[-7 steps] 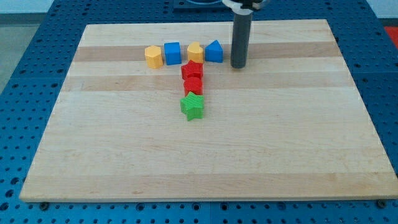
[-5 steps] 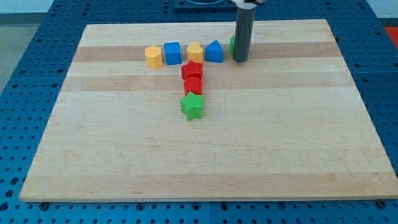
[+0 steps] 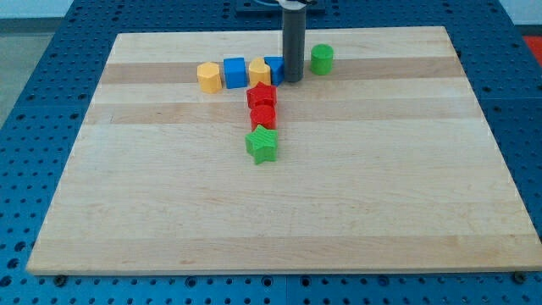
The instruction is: Move the blue triangle to the top left of the red star
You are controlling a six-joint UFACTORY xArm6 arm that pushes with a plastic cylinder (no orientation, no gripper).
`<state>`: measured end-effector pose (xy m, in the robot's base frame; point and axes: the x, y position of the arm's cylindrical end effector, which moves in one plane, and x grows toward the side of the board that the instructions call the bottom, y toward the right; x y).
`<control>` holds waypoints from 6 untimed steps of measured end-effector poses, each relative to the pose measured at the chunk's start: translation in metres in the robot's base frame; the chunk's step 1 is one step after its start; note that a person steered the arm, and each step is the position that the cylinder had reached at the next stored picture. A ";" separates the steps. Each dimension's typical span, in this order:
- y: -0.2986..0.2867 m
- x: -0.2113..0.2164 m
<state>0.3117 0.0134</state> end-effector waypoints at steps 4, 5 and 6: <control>-0.055 0.000; -0.074 0.000; -0.091 0.000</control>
<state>0.3117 -0.0780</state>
